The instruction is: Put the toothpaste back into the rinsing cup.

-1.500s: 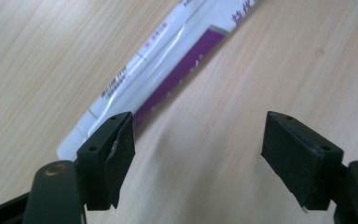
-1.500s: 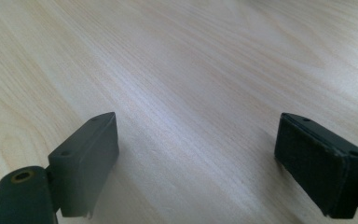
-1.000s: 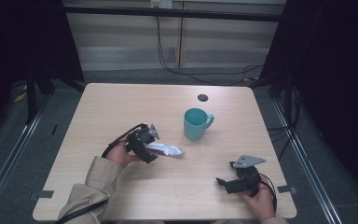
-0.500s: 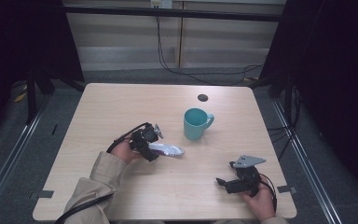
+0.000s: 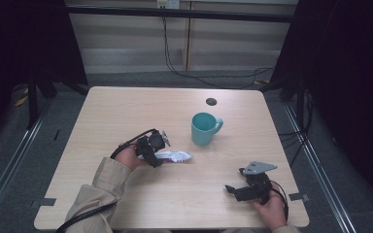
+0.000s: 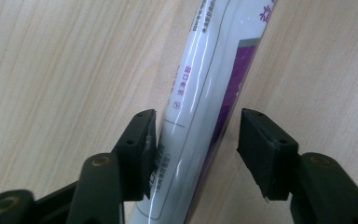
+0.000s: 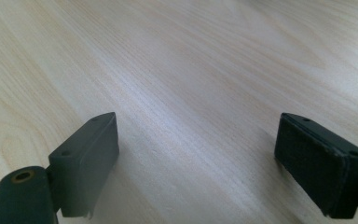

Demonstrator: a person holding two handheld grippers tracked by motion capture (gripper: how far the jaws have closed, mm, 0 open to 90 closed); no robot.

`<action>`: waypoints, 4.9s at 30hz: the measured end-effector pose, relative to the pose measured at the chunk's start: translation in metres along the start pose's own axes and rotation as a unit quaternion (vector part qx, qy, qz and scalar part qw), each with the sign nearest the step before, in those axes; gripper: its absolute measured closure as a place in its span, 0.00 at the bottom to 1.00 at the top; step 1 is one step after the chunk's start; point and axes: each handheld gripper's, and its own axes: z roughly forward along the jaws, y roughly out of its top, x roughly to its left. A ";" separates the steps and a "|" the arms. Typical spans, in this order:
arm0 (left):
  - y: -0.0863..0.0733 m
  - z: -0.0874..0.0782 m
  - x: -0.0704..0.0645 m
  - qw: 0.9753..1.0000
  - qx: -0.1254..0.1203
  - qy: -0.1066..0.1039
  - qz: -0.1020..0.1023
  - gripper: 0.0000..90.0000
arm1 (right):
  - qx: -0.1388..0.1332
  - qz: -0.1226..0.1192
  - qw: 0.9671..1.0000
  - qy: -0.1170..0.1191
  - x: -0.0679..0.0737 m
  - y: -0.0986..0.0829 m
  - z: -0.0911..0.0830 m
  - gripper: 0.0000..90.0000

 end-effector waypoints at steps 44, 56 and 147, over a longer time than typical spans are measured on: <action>-0.030 -0.023 -0.020 0.992 -0.094 -0.053 -0.065 0.85 | 0.005 0.014 1.000 -0.007 0.003 0.004 0.002 0.14; -0.024 -0.034 -0.022 0.985 -0.140 -0.047 -0.085 0.85 | 0.001 0.040 0.999 0.037 0.011 0.036 0.004 0.24; 0.015 -0.024 -0.073 0.952 -0.283 -0.058 -0.099 0.39 | -0.160 0.150 0.969 0.109 0.006 0.142 -0.024 0.87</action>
